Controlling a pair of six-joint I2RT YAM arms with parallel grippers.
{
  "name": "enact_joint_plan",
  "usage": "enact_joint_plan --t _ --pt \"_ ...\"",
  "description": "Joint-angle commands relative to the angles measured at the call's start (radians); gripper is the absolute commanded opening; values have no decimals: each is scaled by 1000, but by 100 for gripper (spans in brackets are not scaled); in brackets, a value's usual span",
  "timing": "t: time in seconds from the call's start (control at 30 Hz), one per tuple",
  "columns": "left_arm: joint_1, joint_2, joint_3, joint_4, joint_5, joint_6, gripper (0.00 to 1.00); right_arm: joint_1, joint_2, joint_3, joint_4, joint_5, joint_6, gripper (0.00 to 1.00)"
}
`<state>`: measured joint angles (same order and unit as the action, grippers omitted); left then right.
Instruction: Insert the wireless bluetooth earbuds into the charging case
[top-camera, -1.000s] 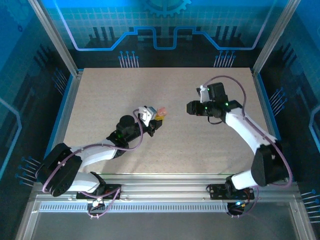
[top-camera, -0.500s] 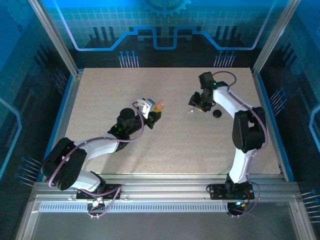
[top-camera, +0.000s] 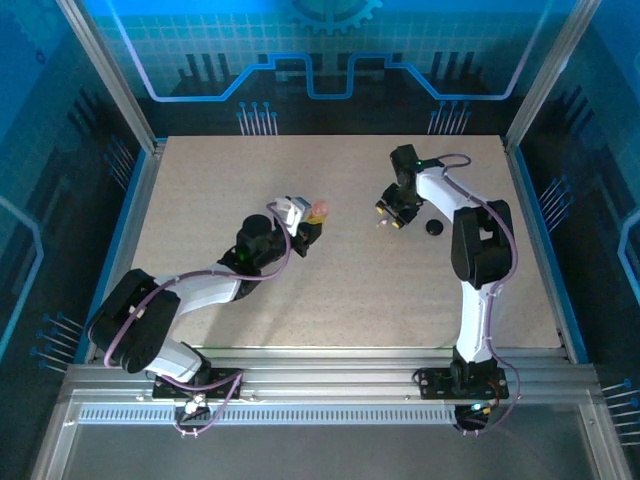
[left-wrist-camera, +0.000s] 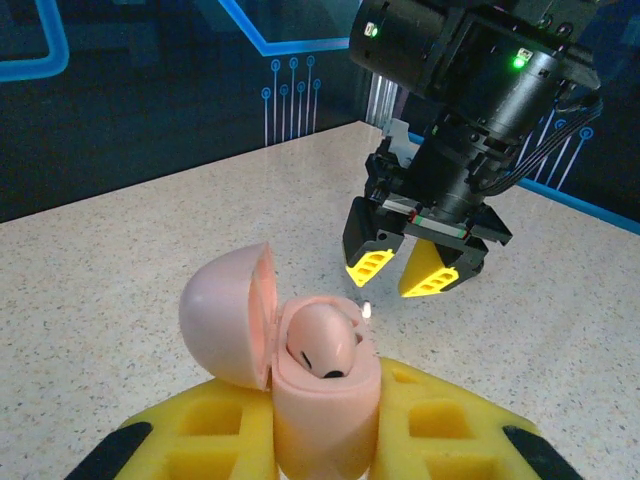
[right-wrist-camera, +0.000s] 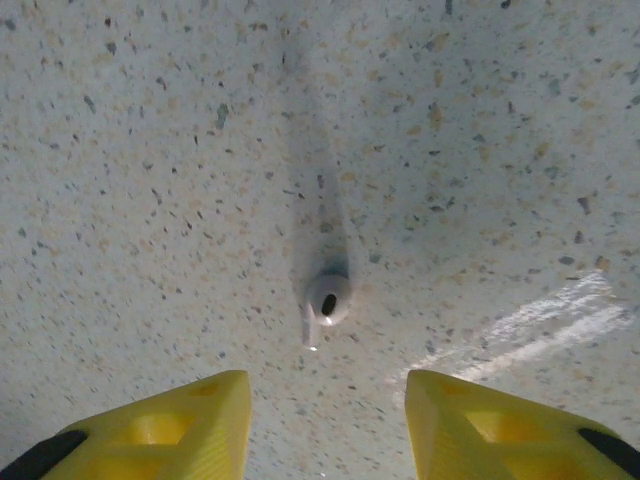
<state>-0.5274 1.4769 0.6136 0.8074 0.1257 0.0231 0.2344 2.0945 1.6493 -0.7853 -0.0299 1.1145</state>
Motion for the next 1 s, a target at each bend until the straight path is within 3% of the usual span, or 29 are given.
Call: enact_joint_plan --t 0.0,0.97 --pt "13 16 29 26 20 -25 17 -10 54 57 -62 0 101 43" --pt "54 52 33 61 40 -40 17 -9 203 165 -111 -6 164 33"
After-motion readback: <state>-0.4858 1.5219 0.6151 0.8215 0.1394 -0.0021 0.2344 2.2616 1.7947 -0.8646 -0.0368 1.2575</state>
